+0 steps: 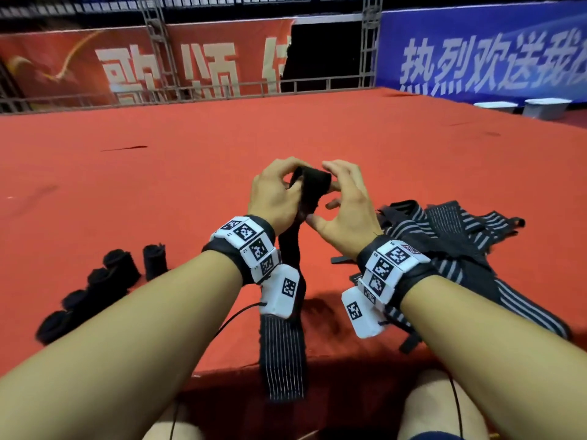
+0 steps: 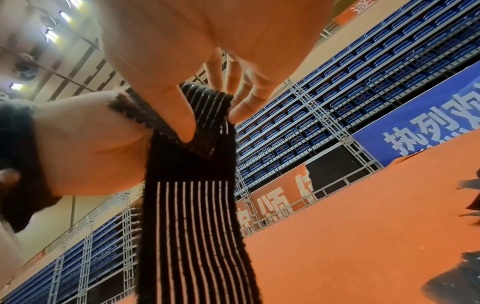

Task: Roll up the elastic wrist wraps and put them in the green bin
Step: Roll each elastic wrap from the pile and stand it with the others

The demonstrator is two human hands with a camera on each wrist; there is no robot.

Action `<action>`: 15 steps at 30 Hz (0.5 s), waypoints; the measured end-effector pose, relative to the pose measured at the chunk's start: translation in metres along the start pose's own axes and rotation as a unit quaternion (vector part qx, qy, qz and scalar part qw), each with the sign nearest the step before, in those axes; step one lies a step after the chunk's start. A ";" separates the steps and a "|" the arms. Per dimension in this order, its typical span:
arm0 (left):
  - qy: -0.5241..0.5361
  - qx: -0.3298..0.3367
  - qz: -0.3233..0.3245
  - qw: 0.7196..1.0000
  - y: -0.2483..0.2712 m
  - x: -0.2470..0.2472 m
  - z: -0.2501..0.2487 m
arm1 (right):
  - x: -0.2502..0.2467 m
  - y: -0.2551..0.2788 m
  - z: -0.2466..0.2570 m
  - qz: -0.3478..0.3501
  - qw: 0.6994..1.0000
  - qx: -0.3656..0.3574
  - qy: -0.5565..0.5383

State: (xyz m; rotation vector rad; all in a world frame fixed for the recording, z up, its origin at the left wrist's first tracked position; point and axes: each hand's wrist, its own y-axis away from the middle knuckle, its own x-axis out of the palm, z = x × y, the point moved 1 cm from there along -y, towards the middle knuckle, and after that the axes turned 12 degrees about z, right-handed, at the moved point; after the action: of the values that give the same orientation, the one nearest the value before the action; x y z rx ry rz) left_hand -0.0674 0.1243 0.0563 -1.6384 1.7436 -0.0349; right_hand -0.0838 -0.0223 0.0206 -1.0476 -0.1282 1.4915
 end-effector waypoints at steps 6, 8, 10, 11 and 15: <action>0.073 -0.062 -0.030 0.995 0.017 -0.027 -0.008 | 0.006 0.007 0.024 0.006 0.998 -0.063 -0.019; 0.090 -0.069 -0.032 0.993 0.023 -0.036 -0.010 | 0.007 0.008 0.035 -0.024 0.996 -0.080 -0.023; 0.073 -0.058 -0.017 0.996 0.030 -0.044 -0.016 | 0.003 0.006 0.046 -0.062 0.994 -0.080 -0.029; 0.070 -0.053 -0.011 0.996 0.035 -0.047 -0.021 | 0.001 0.005 0.050 -0.073 0.994 -0.071 -0.039; 0.072 0.010 -0.021 0.997 0.048 -0.058 -0.040 | -0.008 -0.001 0.065 -0.062 0.995 -0.037 -0.067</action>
State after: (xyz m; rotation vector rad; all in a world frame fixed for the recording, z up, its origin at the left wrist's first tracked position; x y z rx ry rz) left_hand -0.1334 0.1664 0.0897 -1.6948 1.8094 -0.1951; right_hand -0.1268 0.0031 0.0634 -0.9806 -0.3399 1.4517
